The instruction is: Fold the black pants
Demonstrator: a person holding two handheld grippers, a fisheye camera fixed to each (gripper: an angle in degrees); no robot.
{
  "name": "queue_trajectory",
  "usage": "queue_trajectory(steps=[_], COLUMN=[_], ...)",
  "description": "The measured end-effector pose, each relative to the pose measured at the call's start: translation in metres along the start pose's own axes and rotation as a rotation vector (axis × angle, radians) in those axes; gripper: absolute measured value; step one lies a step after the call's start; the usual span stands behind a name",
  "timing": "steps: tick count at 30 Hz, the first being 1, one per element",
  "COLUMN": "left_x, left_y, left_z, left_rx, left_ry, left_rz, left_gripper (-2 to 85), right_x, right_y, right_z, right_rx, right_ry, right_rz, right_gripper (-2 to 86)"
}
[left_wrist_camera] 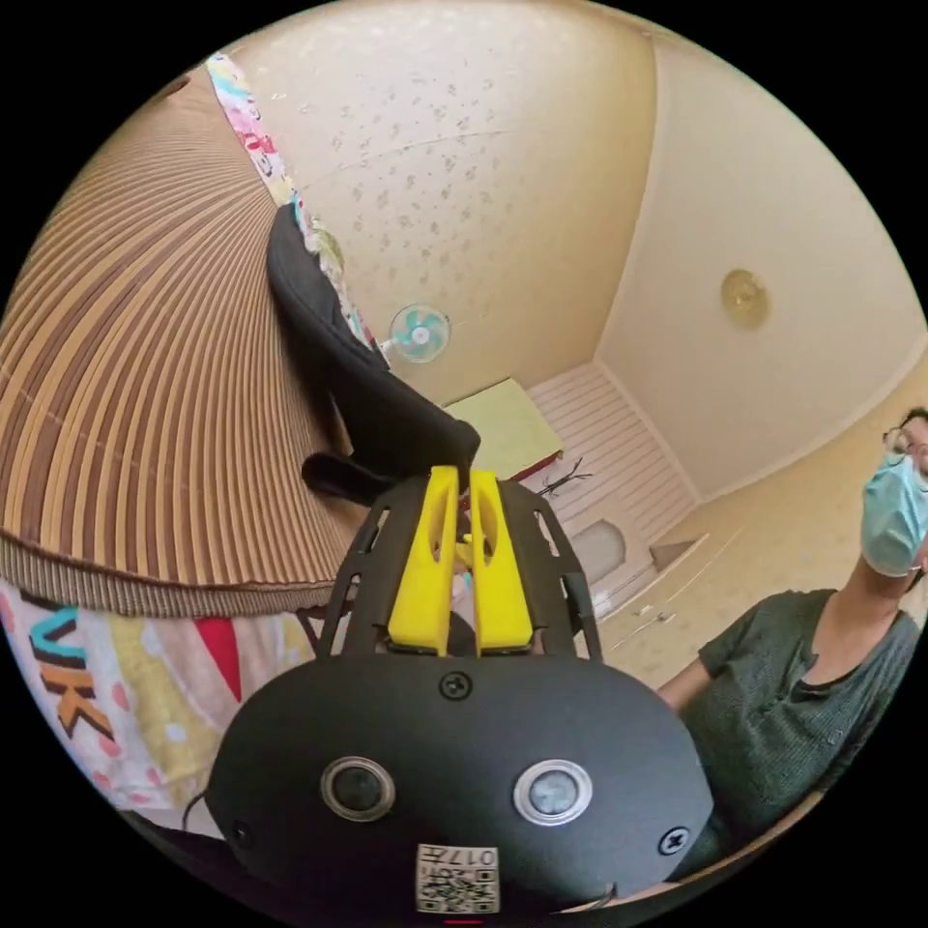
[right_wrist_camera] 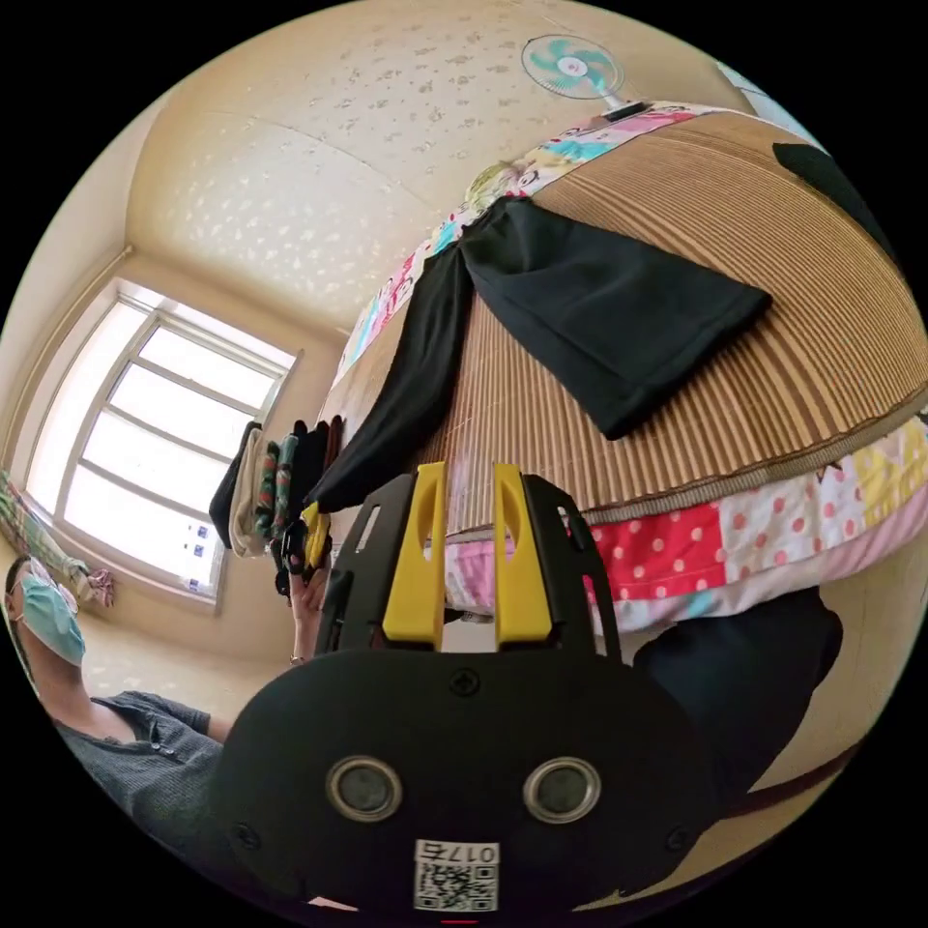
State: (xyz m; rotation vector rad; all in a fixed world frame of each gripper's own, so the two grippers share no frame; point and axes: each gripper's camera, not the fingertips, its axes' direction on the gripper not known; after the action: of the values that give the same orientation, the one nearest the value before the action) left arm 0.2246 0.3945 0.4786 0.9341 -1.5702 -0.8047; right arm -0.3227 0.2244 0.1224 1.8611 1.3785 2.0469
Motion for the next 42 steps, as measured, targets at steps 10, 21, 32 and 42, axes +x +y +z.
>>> queue_trajectory(steps=[10, 21, 32, 42], left_x=[-0.017, 0.060, 0.034, 0.017], left_y=[0.030, 0.034, 0.053, 0.086], left_z=[-0.057, -0.022, 0.103, 0.127], left_rx=[0.173, 0.169, -0.202, -0.193], left_ry=[-0.162, -0.715, -0.717, -0.739], left_rz=[-0.201, 0.101, 0.134, 0.099], left_gripper=[3.1, 12.8, 14.0, 7.1], right_x=[-0.051, -0.137, -0.112, -0.103], right_y=[0.020, 0.064, 0.102, 0.113], right_z=[0.126, 0.179, 0.195, 0.220], right_rx=[-0.290, -0.299, -0.290, -0.286], right_ry=[-0.174, 0.263, 0.421, 0.435], right_rz=[-0.093, -0.396, -0.391, -0.413], right_gripper=[13.6, 11.8, 6.1, 6.9])
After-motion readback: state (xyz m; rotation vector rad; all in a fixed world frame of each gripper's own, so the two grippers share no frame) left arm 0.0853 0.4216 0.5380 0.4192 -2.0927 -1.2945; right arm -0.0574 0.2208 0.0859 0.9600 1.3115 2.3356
